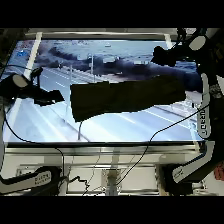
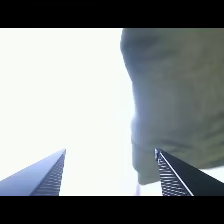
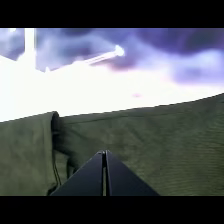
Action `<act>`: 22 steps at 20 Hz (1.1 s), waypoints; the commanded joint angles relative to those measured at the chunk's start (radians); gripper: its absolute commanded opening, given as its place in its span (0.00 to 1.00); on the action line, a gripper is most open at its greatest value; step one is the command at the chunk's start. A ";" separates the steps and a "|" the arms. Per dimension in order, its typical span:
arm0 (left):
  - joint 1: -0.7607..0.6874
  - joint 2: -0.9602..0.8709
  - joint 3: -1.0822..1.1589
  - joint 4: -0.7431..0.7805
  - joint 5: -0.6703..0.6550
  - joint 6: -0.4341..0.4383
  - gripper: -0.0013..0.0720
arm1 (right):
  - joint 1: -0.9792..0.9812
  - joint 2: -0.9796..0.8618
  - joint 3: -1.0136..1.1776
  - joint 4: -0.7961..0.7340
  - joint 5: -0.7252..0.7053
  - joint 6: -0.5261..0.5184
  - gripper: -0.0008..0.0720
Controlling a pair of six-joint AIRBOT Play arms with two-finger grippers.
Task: Fold the clothes and pants, and hang the long-sleeved shirts on hangers.
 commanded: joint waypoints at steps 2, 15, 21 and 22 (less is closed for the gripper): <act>0.152 -0.053 -0.135 -0.269 0.102 0.188 0.83 | 0.000 0.000 0.000 -0.004 0.003 -0.023 0.05; -0.065 -0.325 -0.146 -0.728 0.412 0.423 0.37 | 0.000 0.000 0.000 -0.008 -0.011 -0.053 0.05; -0.131 -0.260 0.064 -0.684 0.322 0.476 0.03 | 0.000 0.000 0.000 -0.061 0.036 -0.141 0.05; -0.133 -0.236 0.119 -0.645 0.298 0.446 0.03 | 0.000 0.000 0.000 -0.061 0.050 -0.160 0.05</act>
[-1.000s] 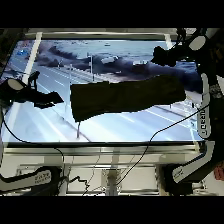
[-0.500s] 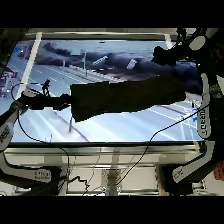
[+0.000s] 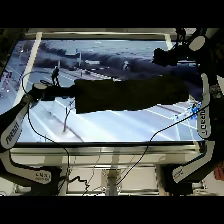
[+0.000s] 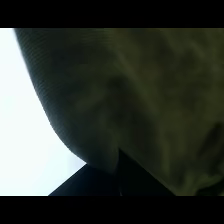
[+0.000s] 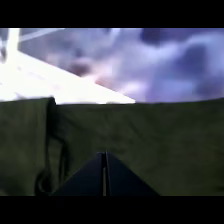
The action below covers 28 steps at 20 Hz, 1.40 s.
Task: Fold the clothes and pants, and hang the long-sleeved shirts on hangers.
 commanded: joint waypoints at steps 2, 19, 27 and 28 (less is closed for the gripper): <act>-0.021 0.093 0.232 0.161 -0.109 -0.124 0.03 | 0.002 0.000 0.000 -0.010 0.042 -0.065 0.05; -0.032 0.222 0.656 0.516 -0.498 -0.454 0.03 | 0.583 -0.214 -0.005 0.147 -0.214 0.025 0.04; -0.031 0.220 0.656 0.664 -0.492 -0.453 0.04 | 0.735 -0.307 -0.005 0.133 -0.289 0.035 0.05; -0.034 0.218 0.656 0.663 -0.485 -0.453 0.04 | 0.715 -0.301 -0.005 0.114 -0.278 0.035 0.05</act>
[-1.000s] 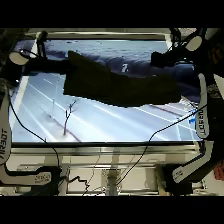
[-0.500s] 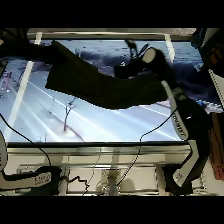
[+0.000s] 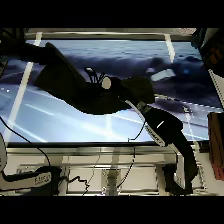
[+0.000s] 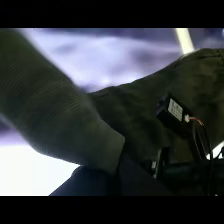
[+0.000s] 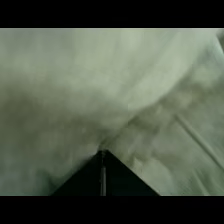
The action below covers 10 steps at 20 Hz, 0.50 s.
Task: Fold the clothes and pants, and hang the long-sleeved shirts on hangers.
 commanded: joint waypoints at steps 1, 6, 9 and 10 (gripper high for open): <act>-0.013 -0.005 0.001 0.039 0.019 -0.002 0.04 | -0.022 0.001 0.001 -0.058 0.002 0.005 0.05; -0.116 -0.045 0.001 -0.116 0.181 -0.002 0.04 | -0.263 0.081 0.008 -0.117 0.173 0.004 0.05; -0.233 -0.117 0.001 -0.164 0.350 -0.005 0.04 | -0.425 0.151 0.008 -0.116 0.276 0.003 0.05; -0.282 -0.150 0.001 -0.177 0.403 -0.032 0.04 | -0.470 0.170 0.008 -0.117 0.308 -0.004 0.05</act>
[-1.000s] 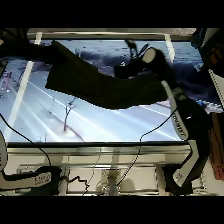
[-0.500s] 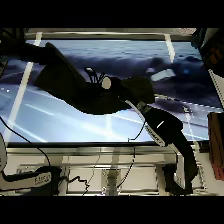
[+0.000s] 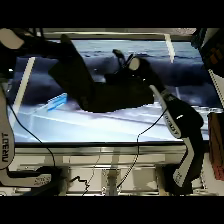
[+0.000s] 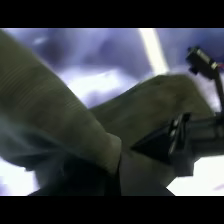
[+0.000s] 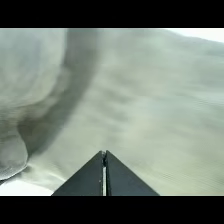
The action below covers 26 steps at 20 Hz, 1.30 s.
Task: Fold the clothes and pants, and hang the long-sleeved shirts on hangers.
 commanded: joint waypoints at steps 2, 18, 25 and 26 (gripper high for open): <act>-0.193 -0.131 0.000 -0.082 0.263 -0.050 0.04 | -0.219 0.084 0.001 -0.015 0.175 -0.012 0.05; -0.398 -0.240 0.000 0.003 0.511 0.008 0.61 | -0.483 0.100 0.001 -0.039 0.292 -0.179 0.05; -0.273 -0.293 -0.003 0.271 0.029 -0.015 0.04 | -0.482 0.091 -0.010 -0.026 0.245 -0.205 0.19; -0.284 -0.327 -0.003 0.270 0.031 -0.015 0.04 | -0.480 0.091 -0.011 -0.027 0.234 -0.170 0.56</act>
